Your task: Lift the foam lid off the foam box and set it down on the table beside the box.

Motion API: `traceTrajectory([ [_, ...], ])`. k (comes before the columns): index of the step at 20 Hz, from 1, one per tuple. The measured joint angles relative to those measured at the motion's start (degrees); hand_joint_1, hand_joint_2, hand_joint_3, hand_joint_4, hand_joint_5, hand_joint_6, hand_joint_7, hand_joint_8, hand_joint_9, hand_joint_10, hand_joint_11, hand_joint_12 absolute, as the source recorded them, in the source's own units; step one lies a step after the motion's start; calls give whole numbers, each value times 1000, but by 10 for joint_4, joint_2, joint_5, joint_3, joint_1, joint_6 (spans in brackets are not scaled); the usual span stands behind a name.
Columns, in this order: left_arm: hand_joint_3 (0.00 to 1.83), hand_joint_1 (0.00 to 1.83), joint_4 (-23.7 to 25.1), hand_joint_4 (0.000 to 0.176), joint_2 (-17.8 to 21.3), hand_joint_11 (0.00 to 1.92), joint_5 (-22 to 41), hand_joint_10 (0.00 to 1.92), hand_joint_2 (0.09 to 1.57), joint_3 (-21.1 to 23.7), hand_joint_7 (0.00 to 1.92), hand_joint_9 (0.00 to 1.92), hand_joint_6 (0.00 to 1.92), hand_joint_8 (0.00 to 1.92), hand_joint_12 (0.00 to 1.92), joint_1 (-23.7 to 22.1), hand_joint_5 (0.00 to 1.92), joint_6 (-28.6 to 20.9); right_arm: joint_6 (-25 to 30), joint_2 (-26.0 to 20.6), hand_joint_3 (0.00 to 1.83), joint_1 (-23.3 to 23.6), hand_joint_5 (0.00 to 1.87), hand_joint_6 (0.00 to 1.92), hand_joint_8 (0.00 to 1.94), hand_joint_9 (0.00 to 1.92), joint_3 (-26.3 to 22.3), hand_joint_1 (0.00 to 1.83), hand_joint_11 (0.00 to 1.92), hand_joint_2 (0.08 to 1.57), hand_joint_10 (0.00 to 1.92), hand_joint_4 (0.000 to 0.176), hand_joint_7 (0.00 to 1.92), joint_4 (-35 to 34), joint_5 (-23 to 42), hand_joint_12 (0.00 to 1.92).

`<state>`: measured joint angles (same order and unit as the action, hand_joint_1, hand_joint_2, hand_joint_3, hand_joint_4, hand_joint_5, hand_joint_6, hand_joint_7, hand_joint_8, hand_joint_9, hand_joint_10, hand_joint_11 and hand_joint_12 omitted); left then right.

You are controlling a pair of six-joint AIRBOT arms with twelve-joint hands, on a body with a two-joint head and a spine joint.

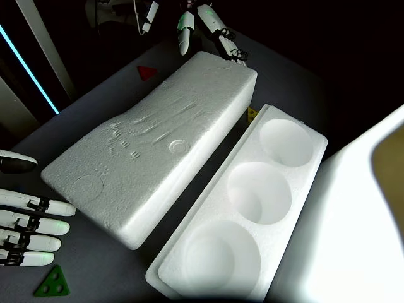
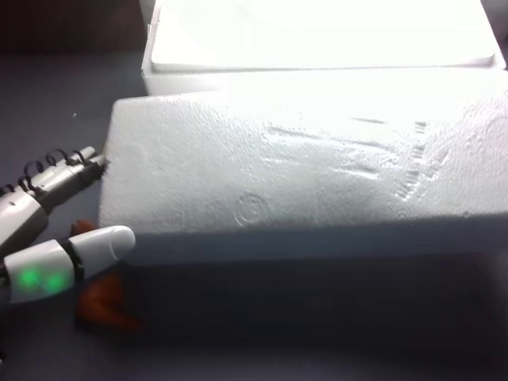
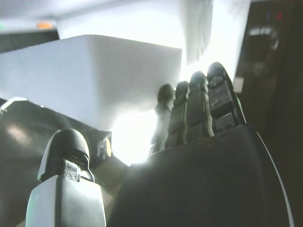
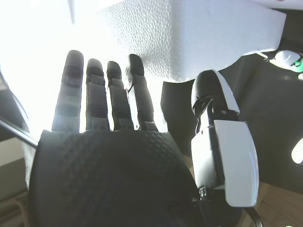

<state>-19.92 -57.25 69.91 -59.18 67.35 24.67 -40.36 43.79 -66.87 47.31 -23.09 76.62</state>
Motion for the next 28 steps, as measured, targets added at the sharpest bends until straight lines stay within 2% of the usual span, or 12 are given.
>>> traceTrajectory([
  [2, 1, 237, -2, 19, -6, 0, -15, 0, 1097, -4, 0, 0, 6, 0, 0, -4, 112, -1, 1, 5, 0, 0, 338, 33, 10, 137, 7, 412, 0, 1255, 44, 0, 151, -9, -12, 1209],
  [4, 4, 247, -2, 0, -6, 0, -23, 0, 1105, -5, 0, 0, 0, 0, 0, -12, 56, 12, 1, 10, 0, 0, 300, 39, 4, 122, 14, 392, 0, 1239, 64, 0, 164, -21, -24, 1128],
  [6, 2, 246, -3, 0, -5, 0, -24, 0, 1100, -4, 0, 0, 0, 0, 0, -14, 2, 14, 1, 13, 0, -2, 90, 1, 2, 49, 18, 406, 0, 1236, 35, 0, 53, -33, -30, 965],
  [9, 0, 236, -10, 0, 7, 0, -17, 0, 1086, 2, 0, 0, 0, 0, 0, -13, 0, 20, 1, 14, 0, -2, 0, 0, 0, 30, 19, 373, 0, 1199, 24, 0, 0, -38, -31, 1030],
  [13, 0, 205, 12, 11, 43, 0, 31, 0, 1079, 14, 0, 0, 0, 0, 0, -20, 0, 37, -1, -1, 0, 16, 0, 0, 0, 0, 14, 273, 0, 1169, 0, 0, 0, -7, -13, 521],
  [15, 0, 185, 33, 22, 53, 0, 36, 0, 1081, 14, 0, 0, 0, 0, 0, -40, 0, 42, -12, -10, 2, 25, 0, 0, 0, 0, 14, 303, 0, 1181, 0, 0, 0, 21, 3, 101],
  [19, 6, 207, 97, 29, 57, 0, 16, 0, 1102, -8, 0, 0, 0, 0, 0, -110, 0, 52, -33, -11, 11, 90, 0, 0, 0, 0, 24, 246, 0, 1205, 0, 10, 0, 77, -15, 0],
  [20, 1, 188, 111, 42, 57, 0, 8, 0, 1092, -14, 0, 0, 0, 0, 0, -123, 0, 53, -36, -11, 17, 106, 0, 0, 0, 0, 27, 271, 19, 1220, 0, 21, 0, 86, -25, 9],
  [22, 0, 191, 135, 67, 56, 0, -16, 0, 1083, -28, 0, 0, 0, 0, 0, -156, 0, 53, -48, -9, 23, 150, 0, 0, 0, 0, 41, 290, 37, 1246, 0, 0, 0, 110, -56, 29],
  [24, 0, 204, 167, 85, 52, 0, -39, 0, 1086, -42, 0, 0, 0, 0, 0, -192, 0, 53, -56, 6, 0, 196, 0, 0, 0, 0, 58, 260, 1, 1269, 0, 0, 0, 132, -89, 737],
  [25, 0, 210, 177, 97, 48, 0, -48, 0, 1087, -47, 0, 0, 0, 0, 0, -204, 0, 53, -57, 10, 0, 210, 0, 0, 0, 0, 63, 269, 0, 1252, 0, 0, 0, 143, -105, 900],
  [28, 7, 227, 217, 53, 26, 0, -84, 0, 1106, -66, 0, 0, 0, 0, 0, -243, 0, 45, -65, 29, 0, 258, 0, 0, 0, 0, 79, 265, 0, 1234, 0, 0, 0, 179, -151, 1128],
])
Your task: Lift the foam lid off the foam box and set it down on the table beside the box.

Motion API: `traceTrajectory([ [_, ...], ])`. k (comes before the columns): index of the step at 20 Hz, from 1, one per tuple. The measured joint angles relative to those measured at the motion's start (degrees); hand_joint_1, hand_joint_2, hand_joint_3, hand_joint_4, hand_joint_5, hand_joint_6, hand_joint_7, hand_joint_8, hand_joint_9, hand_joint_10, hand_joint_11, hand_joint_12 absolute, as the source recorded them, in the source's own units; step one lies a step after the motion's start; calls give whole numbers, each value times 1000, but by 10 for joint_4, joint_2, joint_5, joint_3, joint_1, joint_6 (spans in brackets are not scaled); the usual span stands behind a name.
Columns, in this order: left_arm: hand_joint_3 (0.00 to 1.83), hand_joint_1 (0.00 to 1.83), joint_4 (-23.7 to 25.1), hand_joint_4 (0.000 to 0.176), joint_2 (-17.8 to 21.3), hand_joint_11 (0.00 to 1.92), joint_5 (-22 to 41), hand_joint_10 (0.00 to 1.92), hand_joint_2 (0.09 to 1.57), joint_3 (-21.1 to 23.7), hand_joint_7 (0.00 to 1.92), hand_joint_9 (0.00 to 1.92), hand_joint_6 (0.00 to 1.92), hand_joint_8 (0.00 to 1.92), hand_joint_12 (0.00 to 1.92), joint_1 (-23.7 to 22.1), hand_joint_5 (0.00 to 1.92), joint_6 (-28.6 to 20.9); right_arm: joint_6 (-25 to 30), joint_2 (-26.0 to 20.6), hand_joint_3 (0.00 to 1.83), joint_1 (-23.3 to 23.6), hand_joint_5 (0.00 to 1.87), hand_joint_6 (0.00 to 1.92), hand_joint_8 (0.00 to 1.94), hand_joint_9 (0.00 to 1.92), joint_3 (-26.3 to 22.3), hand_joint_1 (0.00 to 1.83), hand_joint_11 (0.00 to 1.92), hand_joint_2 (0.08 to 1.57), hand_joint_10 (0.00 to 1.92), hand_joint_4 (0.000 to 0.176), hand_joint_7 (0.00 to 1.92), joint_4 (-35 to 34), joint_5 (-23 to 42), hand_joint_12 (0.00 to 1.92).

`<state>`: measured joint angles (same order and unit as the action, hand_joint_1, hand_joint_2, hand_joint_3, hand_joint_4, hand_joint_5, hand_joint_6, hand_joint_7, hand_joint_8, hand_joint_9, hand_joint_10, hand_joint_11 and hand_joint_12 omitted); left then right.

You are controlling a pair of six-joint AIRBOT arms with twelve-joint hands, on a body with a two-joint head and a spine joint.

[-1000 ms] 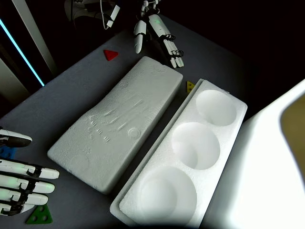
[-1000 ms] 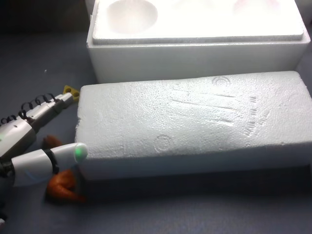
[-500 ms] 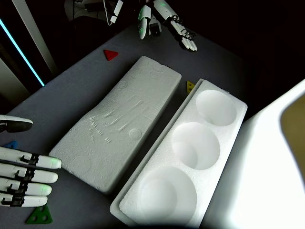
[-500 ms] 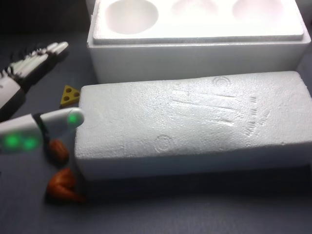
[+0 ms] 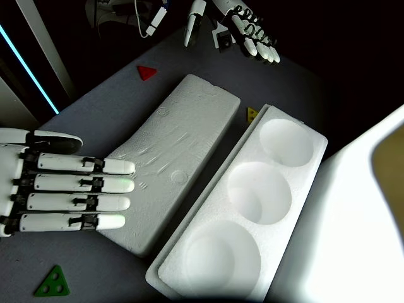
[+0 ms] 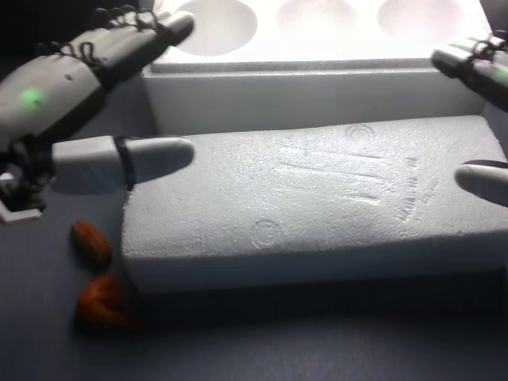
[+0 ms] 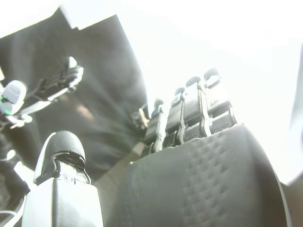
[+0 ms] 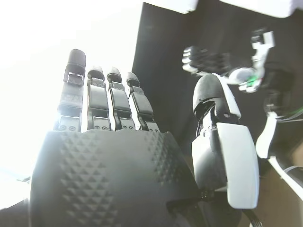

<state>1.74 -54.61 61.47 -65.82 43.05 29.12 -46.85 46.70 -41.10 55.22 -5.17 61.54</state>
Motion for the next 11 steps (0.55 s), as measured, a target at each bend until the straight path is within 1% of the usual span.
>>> traceTrajectory([
  [1, 4, 223, 11, 49, -8, 0, -11, 0, 1101, -7, 0, 0, 0, 0, 0, -12, 0, -5, 0, 5, 0, 10, 0, 0, 0, 0, 4, 262, 0, 1240, 0, 0, 0, 3, -9, 1225],
  [3, 2, 231, 21, 49, -17, 0, -30, 0, 1099, -18, 0, 0, 0, 0, 0, -35, 0, -7, -3, 13, 3, 21, 0, 0, 0, 0, 14, 268, 0, 1253, 0, 0, 0, 6, -19, 1251],
  [4, 0, 231, 22, 64, -17, 0, -29, 0, 1092, -19, 0, 0, 0, 0, 0, -38, 0, -7, -4, 15, 3, 24, 0, 0, 0, 0, 15, 257, 0, 1259, 0, 0, 0, 5, -23, 1349],
  [5, 0, 238, 26, 73, -19, 0, -32, 0, 1083, -22, 0, 0, 0, 0, 0, -45, 0, -7, -5, 16, 5, 27, 0, 0, 0, 0, 17, 279, 0, 1278, 0, 0, 0, 7, -25, 1527],
  [6, 0, 237, 25, 75, -24, 0, -30, 0, 1073, -24, 0, 0, 0, 0, 0, -50, 0, -7, -6, 17, 9, 28, 0, 0, 0, 0, 18, 289, 0, 1289, 0, 0, 0, 7, -26, 1564],
  [7, 0, 253, 26, 77, -26, 0, -29, 0, 1073, -24, 0, 0, 0, 0, 0, -52, 0, -8, -6, 19, 7, 31, 0, 0, 0, 0, 18, 286, 0, 1308, 0, 0, 0, 9, -27, 1677],
  [8, 0, 252, 34, 85, -26, 0, -29, 0, 1072, -24, 0, 0, 0, 0, 0, -52, 0, -9, -6, 21, 3, 31, 0, 0, 0, 0, 18, 298, 0, 1314, 0, 0, 0, 10, -24, 1755],
  [9, 0, 271, 37, 89, -27, 0, -29, 0, 1084, -24, 0, 0, 0, 0, 0, -52, 0, -9, -7, 22, 0, 31, 0, 0, 0, 0, 18, 289, 0, 1311, 0, 0, 0, 12, -25, 1639],
  [10, 2, 264, 34, 86, -27, 0, -29, 0, 1091, -24, 0, 0, 0, 0, 0, -52, 0, -10, -7, 21, 0, 31, 0, 0, 0, 0, 18, 287, 0, 1303, 0, 0, 0, 11, -24, 1410],
  [11, 2, 264, 33, 86, -27, 0, -28, 0, 1091, -24, 0, 0, 0, 0, 0, -52, 0, -12, -7, 21, 0, 32, 0, 0, 0, 0, 18, 287, 0, 1303, 0, 0, 0, 10, -23, 1410],
])
